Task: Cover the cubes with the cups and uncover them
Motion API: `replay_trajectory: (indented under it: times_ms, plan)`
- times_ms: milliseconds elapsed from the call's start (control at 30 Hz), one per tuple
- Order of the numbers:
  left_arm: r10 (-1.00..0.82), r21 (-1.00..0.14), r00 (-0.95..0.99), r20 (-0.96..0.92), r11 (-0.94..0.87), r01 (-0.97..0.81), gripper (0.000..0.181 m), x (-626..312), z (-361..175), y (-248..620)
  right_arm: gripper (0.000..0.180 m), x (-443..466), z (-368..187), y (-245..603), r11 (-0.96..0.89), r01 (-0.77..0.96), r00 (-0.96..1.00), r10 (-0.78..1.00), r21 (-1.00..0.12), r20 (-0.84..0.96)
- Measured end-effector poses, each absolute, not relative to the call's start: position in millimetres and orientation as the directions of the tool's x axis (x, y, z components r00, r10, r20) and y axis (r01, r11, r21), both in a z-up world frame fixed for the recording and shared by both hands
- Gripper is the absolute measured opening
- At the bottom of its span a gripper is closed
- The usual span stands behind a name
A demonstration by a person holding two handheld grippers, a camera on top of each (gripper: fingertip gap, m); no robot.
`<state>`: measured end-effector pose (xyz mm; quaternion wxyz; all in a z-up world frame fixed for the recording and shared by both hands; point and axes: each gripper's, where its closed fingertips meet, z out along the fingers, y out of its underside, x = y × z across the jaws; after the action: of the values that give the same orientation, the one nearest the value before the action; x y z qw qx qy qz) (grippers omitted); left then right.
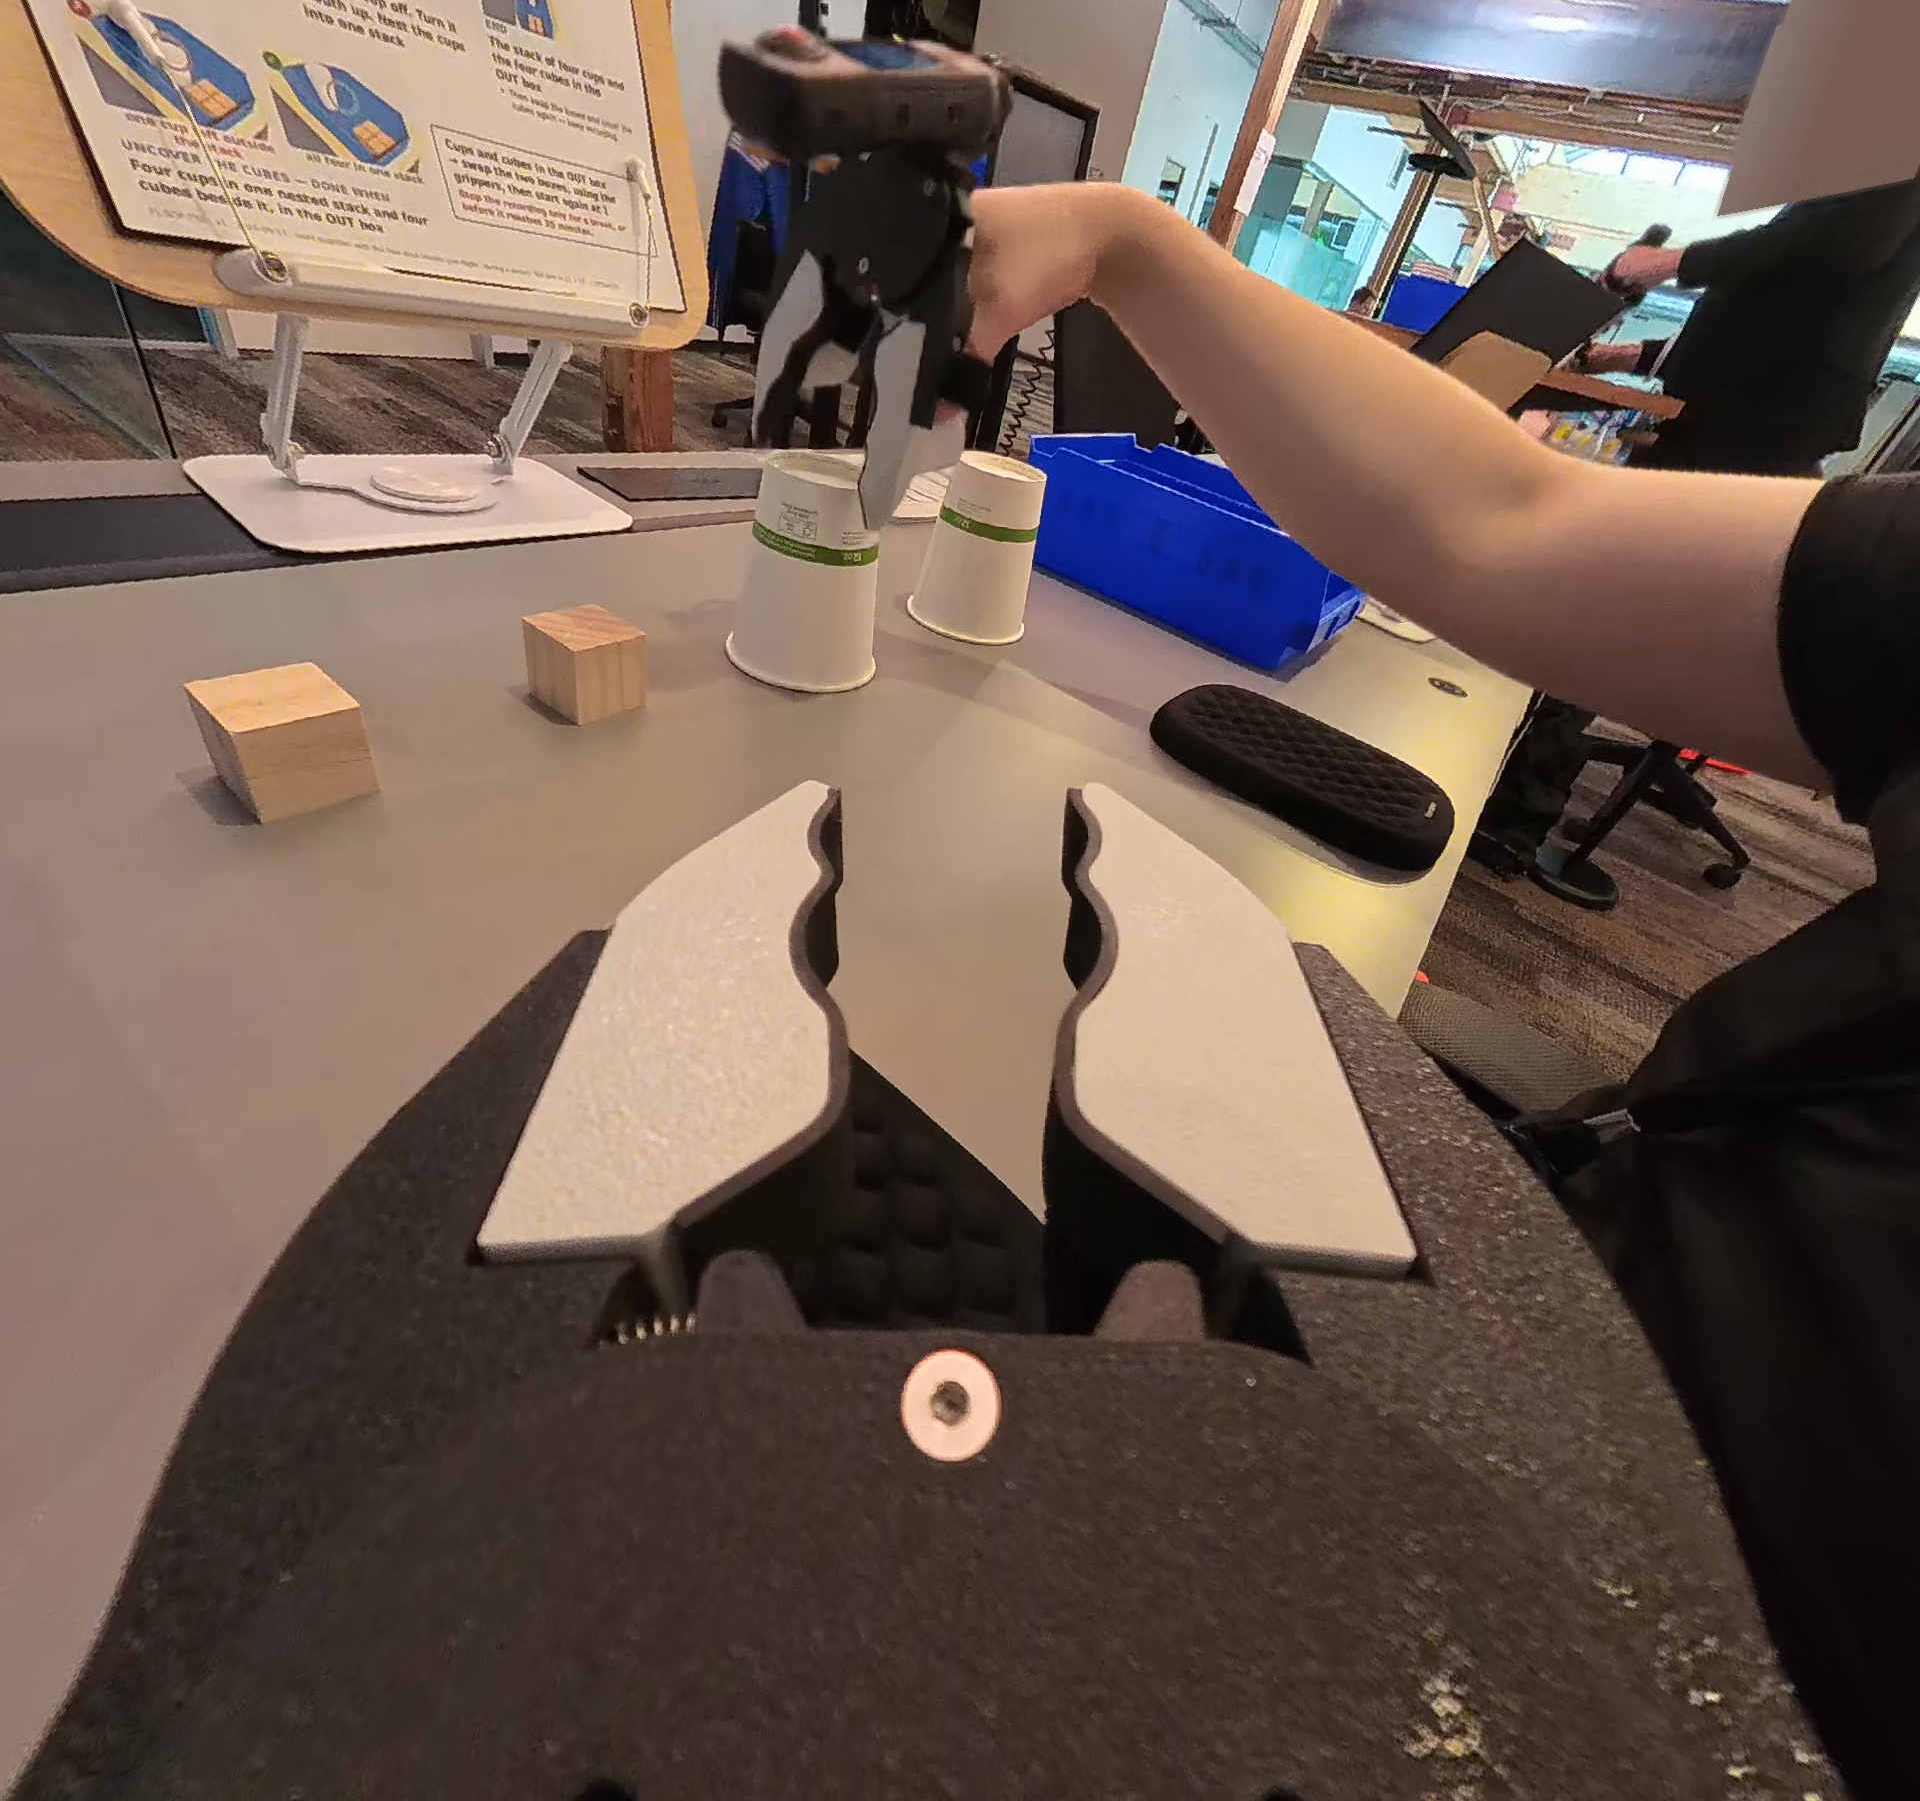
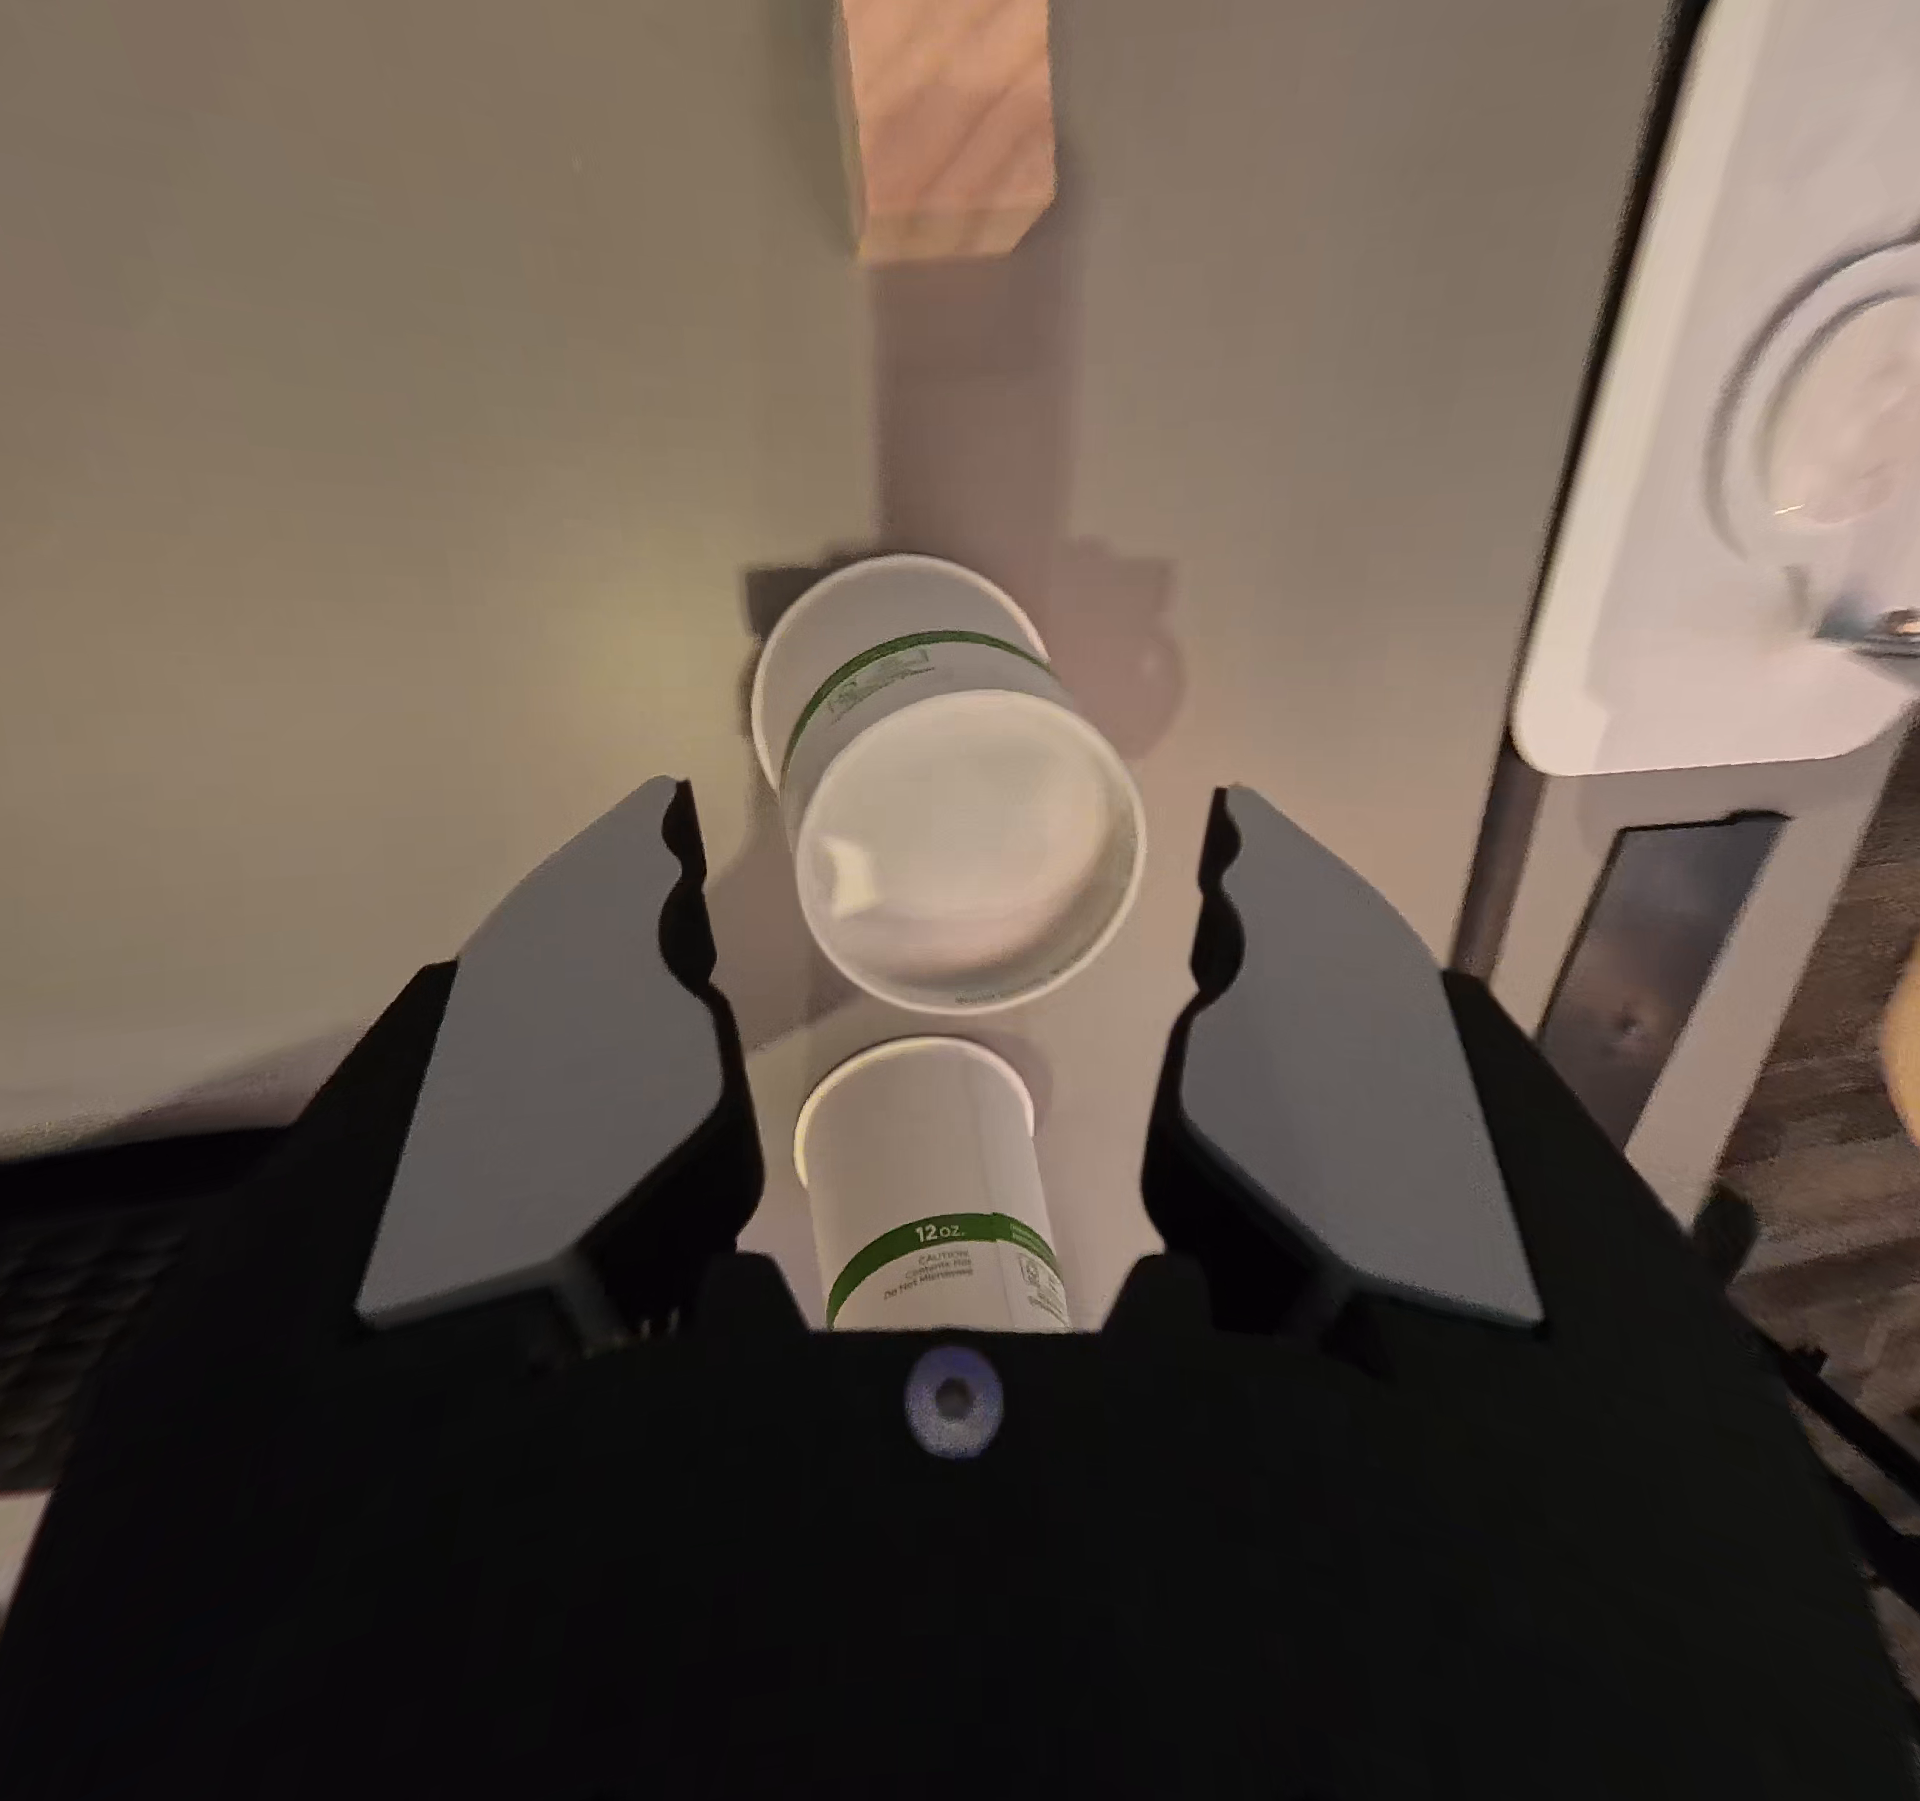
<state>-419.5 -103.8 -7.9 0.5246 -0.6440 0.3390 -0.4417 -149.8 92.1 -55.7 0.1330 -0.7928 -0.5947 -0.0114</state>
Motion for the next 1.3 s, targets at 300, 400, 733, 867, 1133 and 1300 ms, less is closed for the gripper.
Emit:
replay_trajectory:
  times_ms: [300,400,733,867,1133,1300]
  plan:
    - [-0.822,-0.988,0.556,0.119,-0.154,-0.017,0.041,-451.9,10.7,-67.1,0.092,-171.6,59.9,57.0,-0.048,0.783,0.382,0.824,-0.621,0.418]
    - [-0.772,-0.991,0.629,0.095,-0.131,-0.01,0.035,-482.1,47.3,-32.8,0.093,-183.0,85.3,16.0,0.081,0.641,0.386,0.826,-0.764,0.411]
    - [-0.677,-0.615,0.547,-0.493,-0.174,-0.769,0.018,-551.3,24.3,99.4,0.088,-165.9,84.9,-30.9,0.167,0.52,0.346,0.855,-0.837,0.386]
    - [-0.752,-0.574,0.518,-0.408,-0.23,-0.786,0.018,-538.5,1.1,110.4,0.088,-158.0,81.3,-30.1,0.144,0.52,0.362,0.856,-0.842,0.37]
    - [-0.762,-0.469,0.517,-0.39,-0.319,-0.823,0.015,-549.2,-33.1,125.6,0.086,-152.9,78.3,-31.6,0.148,0.523,0.351,0.86,-0.839,0.37]
    - [-0.759,-0.5,0.535,-0.37,-0.323,-0.804,0.003,-548.3,-36.6,127.4,0.085,-153.0,68.6,-27.8,0.126,0.555,0.343,0.866,-0.822,0.364]
